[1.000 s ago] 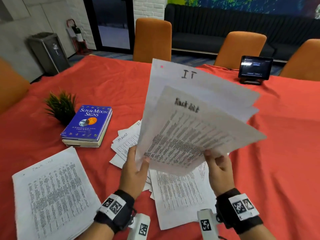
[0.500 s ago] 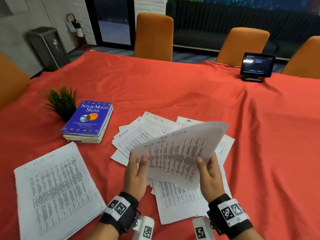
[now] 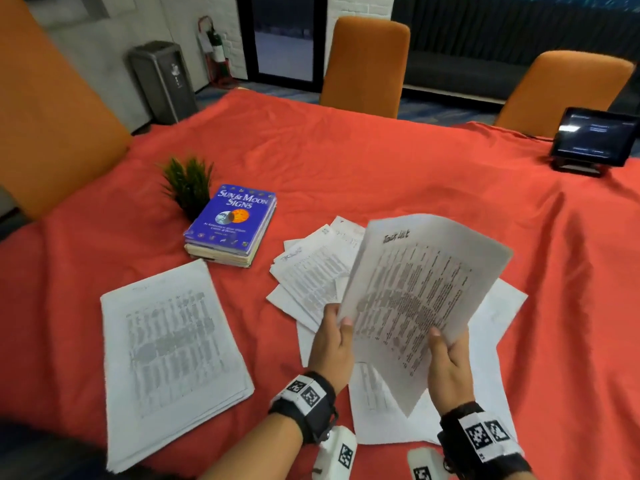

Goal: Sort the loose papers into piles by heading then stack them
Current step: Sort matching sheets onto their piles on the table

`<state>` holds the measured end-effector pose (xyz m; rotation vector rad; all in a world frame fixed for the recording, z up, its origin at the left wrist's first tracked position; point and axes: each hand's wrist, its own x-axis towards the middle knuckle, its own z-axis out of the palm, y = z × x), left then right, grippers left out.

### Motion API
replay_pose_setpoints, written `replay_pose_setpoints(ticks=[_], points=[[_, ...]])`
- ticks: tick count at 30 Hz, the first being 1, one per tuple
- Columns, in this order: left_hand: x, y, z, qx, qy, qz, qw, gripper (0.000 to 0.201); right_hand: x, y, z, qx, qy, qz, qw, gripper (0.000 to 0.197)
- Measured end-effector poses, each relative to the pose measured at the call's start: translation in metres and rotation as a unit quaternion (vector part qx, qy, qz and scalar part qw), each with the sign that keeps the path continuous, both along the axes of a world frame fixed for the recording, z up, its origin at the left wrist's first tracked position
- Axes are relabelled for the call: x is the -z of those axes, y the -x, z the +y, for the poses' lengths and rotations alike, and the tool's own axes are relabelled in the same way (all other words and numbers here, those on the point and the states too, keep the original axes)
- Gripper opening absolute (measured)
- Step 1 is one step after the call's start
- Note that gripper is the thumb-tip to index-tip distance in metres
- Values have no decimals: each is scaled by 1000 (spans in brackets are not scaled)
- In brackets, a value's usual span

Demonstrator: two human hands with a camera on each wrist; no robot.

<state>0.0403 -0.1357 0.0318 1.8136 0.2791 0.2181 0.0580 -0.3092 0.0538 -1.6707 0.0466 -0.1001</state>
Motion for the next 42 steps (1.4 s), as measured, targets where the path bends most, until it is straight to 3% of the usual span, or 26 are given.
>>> replay_pose_setpoints(ticks=[6, 10, 16, 20, 24, 28, 33, 37, 42], points=[[-5, 19, 58, -100, 63, 26, 993, 20, -17, -10, 46, -56, 18, 29, 998, 14], [10, 47, 94, -117, 93, 80, 985, 11, -6, -12, 77, -120, 54, 71, 989, 28], [34, 75, 112, -95, 39, 201, 974, 30, 12, -7, 118, -175, 132, 84, 972, 22], [30, 78, 125, -137, 48, 210, 967, 33, 10, -8, 132, -180, 137, 98, 969, 24], [16, 86, 154, -171, 61, 203, 962, 27, 7, -15, 135, -201, 123, 152, 960, 12], [18, 99, 203, -235, 86, 190, 950, 23, 7, -12, 138, -250, 82, 208, 942, 29], [43, 119, 272, -327, 83, 199, 920, 19, 11, -6, 135, -273, 95, 231, 929, 29], [57, 131, 306, -339, 56, 242, 907, 29, 26, -6, 116, -257, 120, 246, 927, 27], [69, 138, 317, -321, -12, 333, 886, 27, 40, -3, 89, -234, 147, 246, 929, 26]])
